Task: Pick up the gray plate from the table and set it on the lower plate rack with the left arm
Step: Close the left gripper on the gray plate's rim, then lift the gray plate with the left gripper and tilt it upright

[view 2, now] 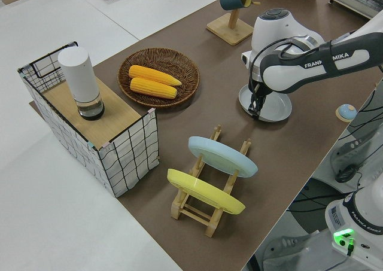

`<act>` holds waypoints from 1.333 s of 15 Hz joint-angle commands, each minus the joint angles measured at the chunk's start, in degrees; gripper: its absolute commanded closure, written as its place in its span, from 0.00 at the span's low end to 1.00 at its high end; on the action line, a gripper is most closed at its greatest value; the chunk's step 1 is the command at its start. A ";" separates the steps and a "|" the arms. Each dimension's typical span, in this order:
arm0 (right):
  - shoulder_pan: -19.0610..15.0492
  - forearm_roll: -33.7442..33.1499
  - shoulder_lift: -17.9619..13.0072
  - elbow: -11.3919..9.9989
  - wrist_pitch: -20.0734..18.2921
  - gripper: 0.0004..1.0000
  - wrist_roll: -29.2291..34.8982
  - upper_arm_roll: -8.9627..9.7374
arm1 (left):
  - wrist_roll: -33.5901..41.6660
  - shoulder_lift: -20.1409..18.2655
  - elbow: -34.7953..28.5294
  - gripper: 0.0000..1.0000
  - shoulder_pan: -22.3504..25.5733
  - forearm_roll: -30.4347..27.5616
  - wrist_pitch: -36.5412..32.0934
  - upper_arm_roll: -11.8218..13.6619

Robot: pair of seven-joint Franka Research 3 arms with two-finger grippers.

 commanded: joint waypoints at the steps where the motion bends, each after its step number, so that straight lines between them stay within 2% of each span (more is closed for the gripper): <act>1: -1.06 -0.09 -0.15 0.51 -0.81 0.02 0.70 0.98 | -3.17 -0.61 4.56 1.00 -0.37 1.05 -5.35 0.64; 5: -1.06 -0.09 -0.15 0.51 -0.81 0.02 0.70 0.89 | -4.66 -0.96 11.24 1.00 -0.20 2.71 -13.00 0.81; 11: -1.15 -0.09 -0.15 0.51 -0.81 0.02 0.70 0.98 | -5.72 -1.57 16.96 1.00 -0.02 4.74 -21.44 0.99; 15: -1.06 -0.09 -0.15 0.51 -0.81 0.02 0.70 0.98 | -8.09 -1.75 20.74 1.00 0.16 9.83 -27.42 1.08; 20: -1.06 -0.09 -0.15 0.51 -0.81 0.02 0.70 0.98 | -8.62 -1.75 23.47 1.00 -0.11 19.05 -34.53 1.08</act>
